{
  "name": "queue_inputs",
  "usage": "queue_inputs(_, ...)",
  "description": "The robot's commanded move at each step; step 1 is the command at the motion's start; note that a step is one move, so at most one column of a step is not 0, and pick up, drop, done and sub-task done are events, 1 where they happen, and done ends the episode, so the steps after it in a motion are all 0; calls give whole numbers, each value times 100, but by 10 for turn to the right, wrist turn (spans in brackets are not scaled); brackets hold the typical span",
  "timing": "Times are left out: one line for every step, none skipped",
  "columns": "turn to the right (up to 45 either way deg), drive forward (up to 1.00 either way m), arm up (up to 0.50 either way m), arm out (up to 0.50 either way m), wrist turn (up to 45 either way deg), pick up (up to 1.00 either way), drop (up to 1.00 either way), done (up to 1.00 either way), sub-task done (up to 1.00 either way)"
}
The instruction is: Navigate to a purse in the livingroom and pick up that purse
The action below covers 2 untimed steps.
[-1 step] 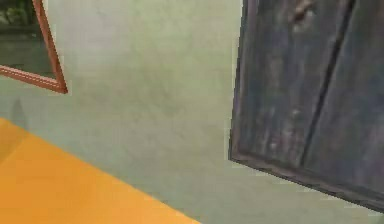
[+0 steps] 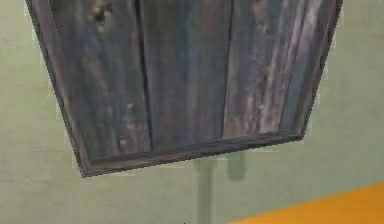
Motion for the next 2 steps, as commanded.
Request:
queue_inputs(450, 0, 0, 0, 0, 0, 0, 0, 0)
queue_inputs(450, 0, 0, 0, 0, 0, 0, 0, 0)
